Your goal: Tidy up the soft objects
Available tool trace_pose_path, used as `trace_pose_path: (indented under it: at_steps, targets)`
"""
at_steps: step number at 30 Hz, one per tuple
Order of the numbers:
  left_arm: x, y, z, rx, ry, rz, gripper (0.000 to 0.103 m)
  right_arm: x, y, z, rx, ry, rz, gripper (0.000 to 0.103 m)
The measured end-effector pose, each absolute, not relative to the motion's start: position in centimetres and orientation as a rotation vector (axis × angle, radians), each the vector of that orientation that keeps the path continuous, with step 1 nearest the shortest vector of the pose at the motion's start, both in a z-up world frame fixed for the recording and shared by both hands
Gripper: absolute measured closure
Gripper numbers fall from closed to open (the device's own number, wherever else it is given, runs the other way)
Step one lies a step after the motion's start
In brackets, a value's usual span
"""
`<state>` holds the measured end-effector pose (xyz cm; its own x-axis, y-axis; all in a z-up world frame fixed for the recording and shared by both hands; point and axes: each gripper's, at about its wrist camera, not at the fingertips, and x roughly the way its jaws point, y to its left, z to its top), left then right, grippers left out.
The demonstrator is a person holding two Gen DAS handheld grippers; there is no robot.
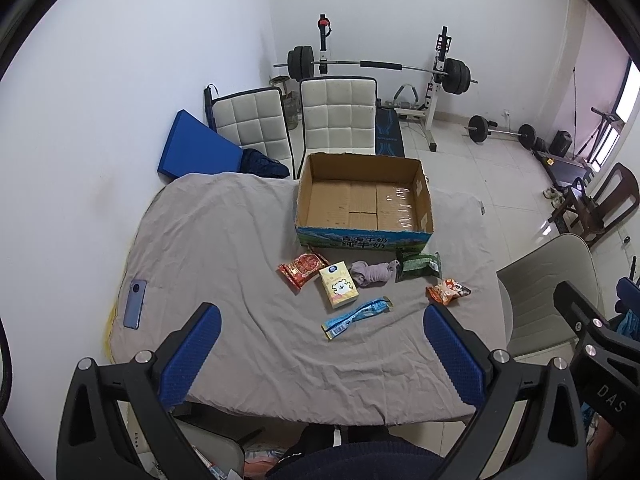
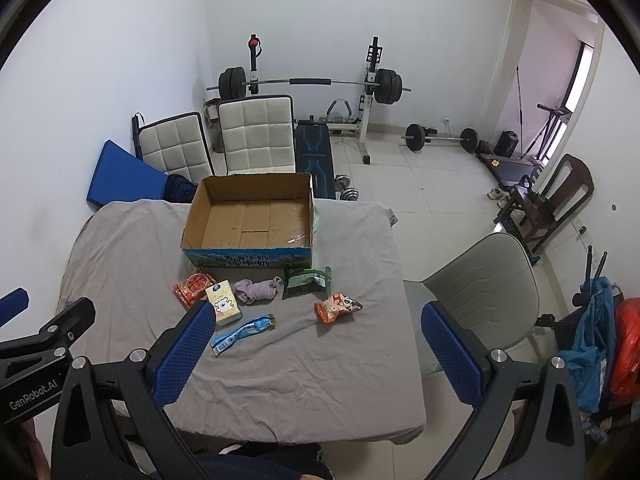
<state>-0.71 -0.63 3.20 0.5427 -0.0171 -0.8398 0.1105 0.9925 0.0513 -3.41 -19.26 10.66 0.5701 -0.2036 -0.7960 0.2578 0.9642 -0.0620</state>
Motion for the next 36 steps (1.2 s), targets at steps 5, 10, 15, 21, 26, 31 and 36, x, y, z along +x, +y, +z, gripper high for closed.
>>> trace_pose_path:
  at_steps: [5, 10, 15, 21, 26, 31, 36]
  targets:
    - [-0.6, -1.1, 3.7, 0.098, 1.015, -0.090, 0.000, -3.3, -19.4, 11.2, 0.059, 0.931, -0.271, 0.000]
    - [-0.5, -0.9, 4.2, 0.092, 0.993, -0.091, 0.000, -3.4, -19.3, 11.3, 0.065, 0.924, -0.270, 0.000]
    - [-0.3, -0.8, 4.0, 0.097, 0.997, -0.093, 0.000, -3.4, -19.2, 11.4, 0.067, 0.924, -0.273, 0.000]
    - [-0.1, -0.9, 3.9, 0.095, 0.996, -0.088, 0.000, -3.4, -19.2, 11.5, 0.064, 0.926, -0.272, 0.000]
    - [0.2, -0.8, 3.7, 0.092, 1.001, -0.086, 0.000, -3.3, -19.3, 11.6, 0.063, 0.926, -0.272, 0.000]
    - [0.2, -0.9, 3.6, 0.094, 0.999, -0.084, 0.000, -3.1, -19.3, 11.6, 0.063, 0.925, -0.274, 0.000]
    - [0.4, -0.7, 3.6, 0.093, 1.000, -0.085, 0.000, -3.1, -19.3, 11.5, 0.063, 0.926, -0.274, 0.000]
